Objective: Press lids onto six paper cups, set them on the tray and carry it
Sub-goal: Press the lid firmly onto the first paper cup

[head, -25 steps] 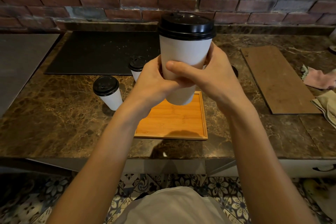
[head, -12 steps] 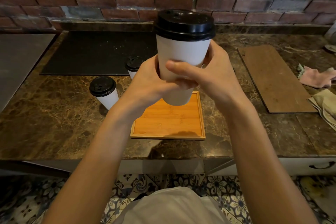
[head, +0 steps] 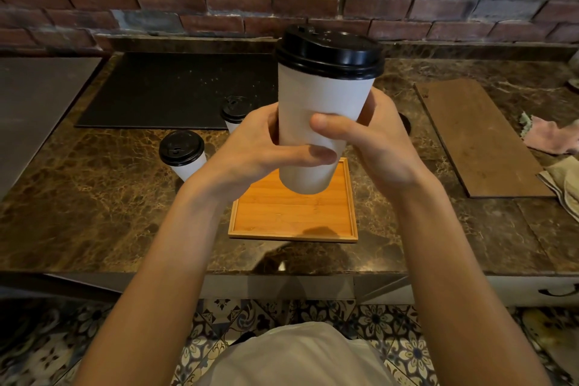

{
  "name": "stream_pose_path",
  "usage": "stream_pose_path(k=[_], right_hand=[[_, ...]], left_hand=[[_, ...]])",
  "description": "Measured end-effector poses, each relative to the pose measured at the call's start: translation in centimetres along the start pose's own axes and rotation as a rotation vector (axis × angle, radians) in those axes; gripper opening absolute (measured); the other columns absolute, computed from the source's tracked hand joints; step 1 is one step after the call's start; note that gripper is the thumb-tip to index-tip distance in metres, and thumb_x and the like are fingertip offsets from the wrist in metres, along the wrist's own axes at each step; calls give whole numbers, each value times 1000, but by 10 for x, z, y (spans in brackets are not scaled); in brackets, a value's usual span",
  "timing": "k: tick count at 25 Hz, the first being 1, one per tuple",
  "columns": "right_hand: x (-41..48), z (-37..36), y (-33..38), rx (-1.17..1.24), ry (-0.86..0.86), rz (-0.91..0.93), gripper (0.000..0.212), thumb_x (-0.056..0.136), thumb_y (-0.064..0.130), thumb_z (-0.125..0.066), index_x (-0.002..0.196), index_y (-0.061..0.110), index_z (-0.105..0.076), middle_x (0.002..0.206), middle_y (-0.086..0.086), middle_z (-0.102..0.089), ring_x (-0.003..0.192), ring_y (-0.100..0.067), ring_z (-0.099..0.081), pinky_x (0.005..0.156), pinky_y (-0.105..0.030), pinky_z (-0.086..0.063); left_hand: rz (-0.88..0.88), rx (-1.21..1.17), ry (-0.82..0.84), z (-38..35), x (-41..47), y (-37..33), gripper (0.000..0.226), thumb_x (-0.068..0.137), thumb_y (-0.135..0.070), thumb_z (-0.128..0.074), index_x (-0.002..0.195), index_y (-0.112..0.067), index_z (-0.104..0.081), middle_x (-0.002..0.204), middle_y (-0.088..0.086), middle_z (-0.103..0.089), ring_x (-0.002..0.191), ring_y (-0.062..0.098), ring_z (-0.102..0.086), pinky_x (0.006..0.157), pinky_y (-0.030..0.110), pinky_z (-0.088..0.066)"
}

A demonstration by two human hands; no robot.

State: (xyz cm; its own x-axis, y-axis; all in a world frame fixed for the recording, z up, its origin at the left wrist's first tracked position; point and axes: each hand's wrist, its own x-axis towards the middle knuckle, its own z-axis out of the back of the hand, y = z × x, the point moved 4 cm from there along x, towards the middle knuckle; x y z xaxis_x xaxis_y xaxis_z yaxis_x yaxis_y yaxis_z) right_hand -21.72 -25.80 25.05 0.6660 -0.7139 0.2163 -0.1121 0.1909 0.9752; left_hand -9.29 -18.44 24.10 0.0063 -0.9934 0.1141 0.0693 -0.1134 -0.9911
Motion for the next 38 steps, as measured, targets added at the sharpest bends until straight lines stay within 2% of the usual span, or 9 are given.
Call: stream_pose_path(k=[5,10,13,17,22,25,30,33,38], right_hand=[[1,-1,2,-2,23,-20,46,71,35,-74,112,19,-63,102,4,-72,99,-14,-69,79,-24,-53],[3,1,6,-66,-53,-17,45,75,29,-74,116,17,-60,103,6,-69,97,-8,-68,74,-20,-54],[3,0,7,-101,-103,-3,53,73,31,-77,121,16,-59,108,5,-69,98,-6,-68,74,-21,-55],[3,-3,6,-178,-183,6,66,69,40,-80,126,17,-56,111,6,-67,100,-7,-67,78,-28,-59],[2,-7,4,-292,-295,27,74,66,48,-80,129,23,-51,111,15,-61,101,0,-62,79,-21,-55],[3,-7,3,-312,-307,17,74,64,50,-80,127,25,-52,110,15,-62,101,0,-62,80,-24,-56],[2,-1,3,-253,-253,25,63,70,39,-85,124,22,-56,111,12,-66,100,2,-63,78,-22,-56],[3,1,4,-180,-209,13,62,70,35,-84,123,16,-60,110,8,-69,99,-1,-66,74,-19,-54],[2,4,3,-130,-147,-1,50,70,33,-80,115,20,-61,106,7,-70,100,-8,-67,76,-22,-54]], left_hand=[[3,3,-56,-2,3,3,50,68,-17,-80,115,-15,-62,106,-2,-71,102,16,-66,81,25,-53],[-9,52,-158,-3,7,4,45,71,-14,-79,112,-16,-62,99,-9,-71,95,9,-67,76,22,-54],[-29,90,-209,-3,8,3,41,66,-18,-79,102,-26,-61,89,-20,-71,86,-1,-67,68,13,-50],[-29,105,-269,-3,10,5,42,61,-22,-78,95,-34,-58,86,-25,-69,85,0,-67,67,12,-50],[-31,135,-311,-2,10,7,45,60,-27,-77,98,-38,-56,88,-25,-67,88,-6,-64,67,9,-50],[-28,143,-310,-2,10,9,45,61,-29,-77,98,-39,-56,91,-23,-66,90,-6,-64,68,9,-50],[-26,135,-278,0,9,12,50,63,-23,-80,104,-36,-56,97,-17,-67,92,-4,-64,71,10,-50],[-34,125,-233,2,8,8,48,64,-23,-81,105,-32,-58,94,-19,-69,91,-1,-65,70,10,-49],[-36,98,-168,4,5,6,46,67,-22,-81,108,-27,-60,97,-12,-71,92,6,-67,69,14,-50]])
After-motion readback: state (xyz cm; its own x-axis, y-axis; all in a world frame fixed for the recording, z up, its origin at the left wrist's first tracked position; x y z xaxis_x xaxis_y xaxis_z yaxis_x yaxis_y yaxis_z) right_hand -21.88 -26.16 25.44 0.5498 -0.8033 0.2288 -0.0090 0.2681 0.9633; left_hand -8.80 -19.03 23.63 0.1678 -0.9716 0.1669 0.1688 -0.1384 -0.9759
